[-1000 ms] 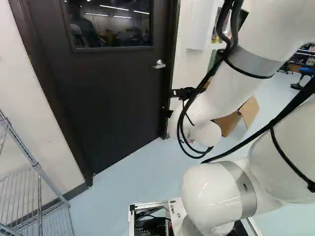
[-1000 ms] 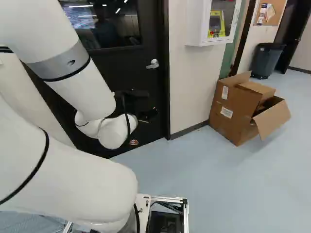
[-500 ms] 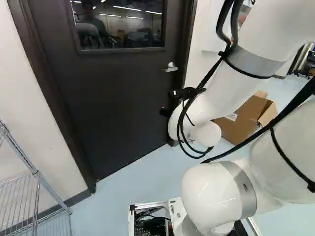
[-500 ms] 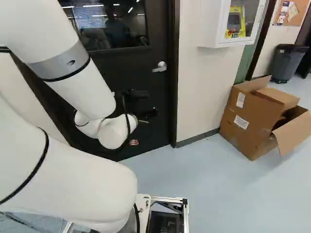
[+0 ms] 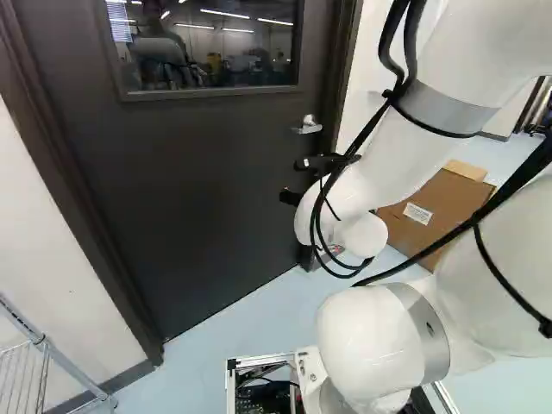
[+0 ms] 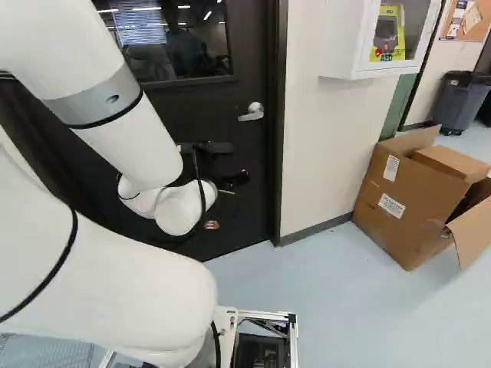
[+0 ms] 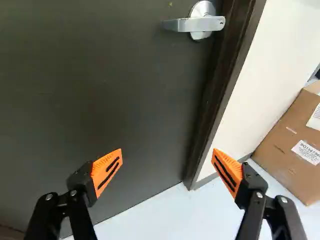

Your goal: Open the door and move inside

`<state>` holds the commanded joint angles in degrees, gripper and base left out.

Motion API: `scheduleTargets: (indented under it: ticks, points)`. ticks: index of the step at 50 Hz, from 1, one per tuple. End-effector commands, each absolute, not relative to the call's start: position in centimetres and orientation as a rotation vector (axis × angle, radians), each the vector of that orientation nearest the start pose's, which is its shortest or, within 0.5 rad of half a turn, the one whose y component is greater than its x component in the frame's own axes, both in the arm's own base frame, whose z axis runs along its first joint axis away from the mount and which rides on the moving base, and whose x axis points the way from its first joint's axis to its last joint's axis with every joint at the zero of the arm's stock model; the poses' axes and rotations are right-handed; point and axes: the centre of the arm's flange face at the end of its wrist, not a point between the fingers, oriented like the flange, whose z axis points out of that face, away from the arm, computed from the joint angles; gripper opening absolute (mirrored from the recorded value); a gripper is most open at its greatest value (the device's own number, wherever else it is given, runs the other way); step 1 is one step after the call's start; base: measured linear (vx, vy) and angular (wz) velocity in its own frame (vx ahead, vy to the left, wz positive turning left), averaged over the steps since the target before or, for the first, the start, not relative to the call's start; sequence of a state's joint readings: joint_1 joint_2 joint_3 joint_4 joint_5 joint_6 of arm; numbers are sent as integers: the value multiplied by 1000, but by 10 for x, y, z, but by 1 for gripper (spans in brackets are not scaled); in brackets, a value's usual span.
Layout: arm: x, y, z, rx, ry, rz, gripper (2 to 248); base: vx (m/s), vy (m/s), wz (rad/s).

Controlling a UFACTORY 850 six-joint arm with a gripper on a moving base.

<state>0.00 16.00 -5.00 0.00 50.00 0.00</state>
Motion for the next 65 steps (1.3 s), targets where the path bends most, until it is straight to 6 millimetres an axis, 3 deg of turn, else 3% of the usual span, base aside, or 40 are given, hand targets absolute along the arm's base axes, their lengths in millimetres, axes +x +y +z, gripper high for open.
scheduleTargets:
  ticks: [20, 42, 65]
  points:
    - [270, 0, 366, -2558, 0, -1824, 247, 182, 5, -3]
    - [272, 0, 366, -2559, 0, -1823, 247, 5, 0, 0]
    - [290, 0, 371, -2557, 0, -1826, 247, 0, 0, 0]
